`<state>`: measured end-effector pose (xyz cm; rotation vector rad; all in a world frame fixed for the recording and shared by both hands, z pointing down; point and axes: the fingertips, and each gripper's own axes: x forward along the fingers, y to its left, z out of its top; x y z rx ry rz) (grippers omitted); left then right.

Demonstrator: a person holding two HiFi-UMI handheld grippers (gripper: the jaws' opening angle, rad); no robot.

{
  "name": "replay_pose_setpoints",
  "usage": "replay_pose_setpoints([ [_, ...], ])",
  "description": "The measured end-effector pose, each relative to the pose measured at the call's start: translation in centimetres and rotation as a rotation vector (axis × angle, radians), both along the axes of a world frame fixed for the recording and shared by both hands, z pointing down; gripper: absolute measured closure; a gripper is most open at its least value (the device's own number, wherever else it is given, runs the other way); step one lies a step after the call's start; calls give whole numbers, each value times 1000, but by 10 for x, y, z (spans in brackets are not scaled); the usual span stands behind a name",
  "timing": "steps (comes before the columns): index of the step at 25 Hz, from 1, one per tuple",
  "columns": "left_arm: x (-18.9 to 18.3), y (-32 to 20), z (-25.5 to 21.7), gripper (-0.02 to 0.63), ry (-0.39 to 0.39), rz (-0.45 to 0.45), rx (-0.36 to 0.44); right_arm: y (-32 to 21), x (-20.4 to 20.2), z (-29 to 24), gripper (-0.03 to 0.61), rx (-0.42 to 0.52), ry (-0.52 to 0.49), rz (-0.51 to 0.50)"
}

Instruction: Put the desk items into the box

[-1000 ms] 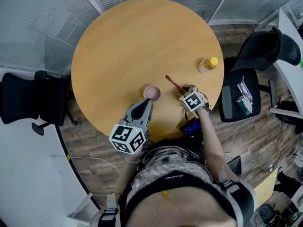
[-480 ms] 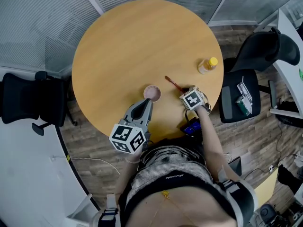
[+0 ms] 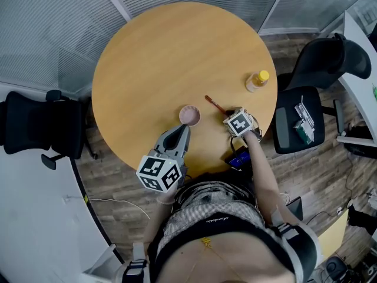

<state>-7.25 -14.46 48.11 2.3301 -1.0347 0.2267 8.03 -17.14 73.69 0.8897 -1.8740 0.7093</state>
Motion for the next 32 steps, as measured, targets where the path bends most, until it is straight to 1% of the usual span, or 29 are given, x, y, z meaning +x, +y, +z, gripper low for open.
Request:
replay_pose_setpoints([
  [5,3,6,-4,612,2,9,10,1,0,-9,518,29,-13,0],
  [11,1,12,-7,612,2,15,15,-3,-3,-31,518,96,-54,19],
  [17,1,18,-7,612,3,20,22,1,-1,-46,518,136,-62,17],
  [24,-2,26,-10,612,6,22,27,-5,-3,-82,518,227,-45,-5],
  [32,-6,33,-13,612,10,16,33,-13,-14,-126,518,328,-61,-30],
])
